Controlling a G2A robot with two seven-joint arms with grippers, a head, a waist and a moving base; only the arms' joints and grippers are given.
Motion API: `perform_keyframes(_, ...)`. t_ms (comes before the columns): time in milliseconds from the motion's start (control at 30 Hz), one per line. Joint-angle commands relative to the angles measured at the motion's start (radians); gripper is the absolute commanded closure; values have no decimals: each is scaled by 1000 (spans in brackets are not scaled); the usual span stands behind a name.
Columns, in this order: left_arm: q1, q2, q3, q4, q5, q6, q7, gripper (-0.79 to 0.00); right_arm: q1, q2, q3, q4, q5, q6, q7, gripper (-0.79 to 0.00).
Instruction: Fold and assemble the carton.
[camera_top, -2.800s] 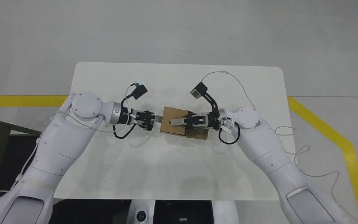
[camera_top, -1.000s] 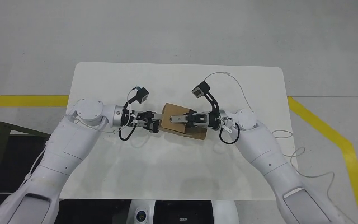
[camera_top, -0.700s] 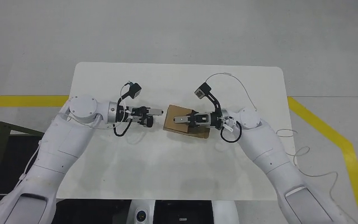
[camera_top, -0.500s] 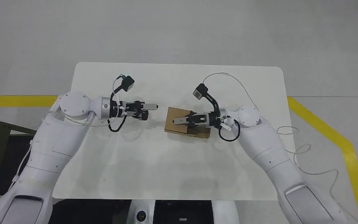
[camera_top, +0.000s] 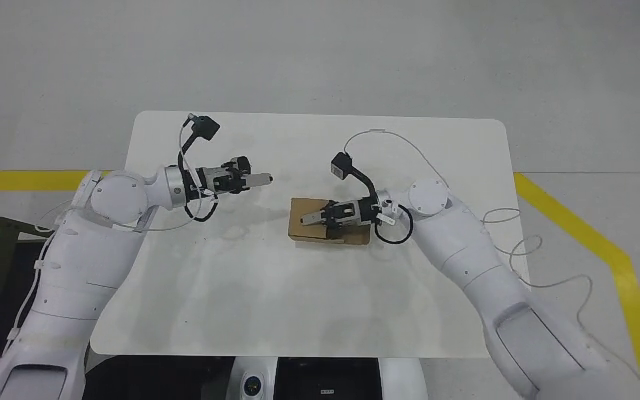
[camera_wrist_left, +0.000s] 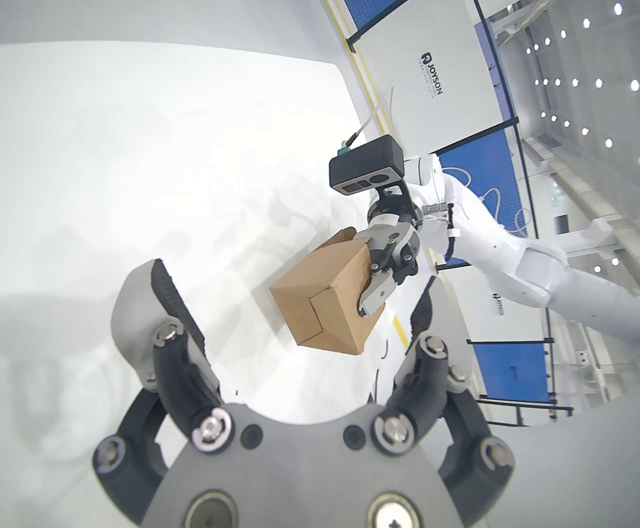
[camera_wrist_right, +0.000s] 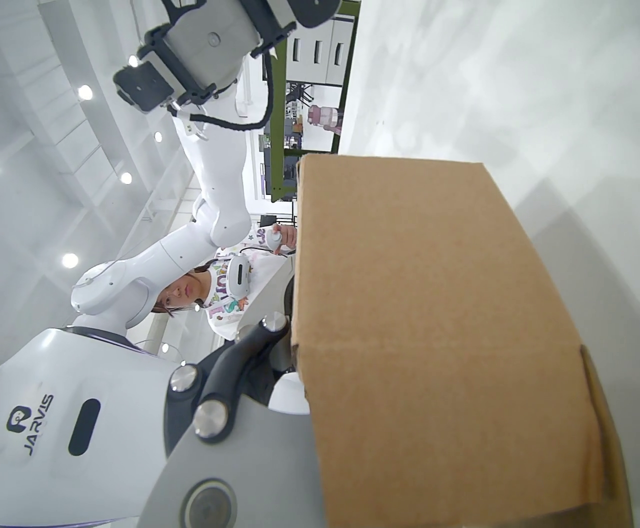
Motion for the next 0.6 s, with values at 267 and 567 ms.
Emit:
perform_keyframes(267,4,3,-4,-1,35,-15,3,-785,62,-51,-45,147,5,-38,9,-191)
perform_keyframes(567,8,6,-12,-50,126,-33,39,-785,77,-58,-40,192,0,-41,6,-289)
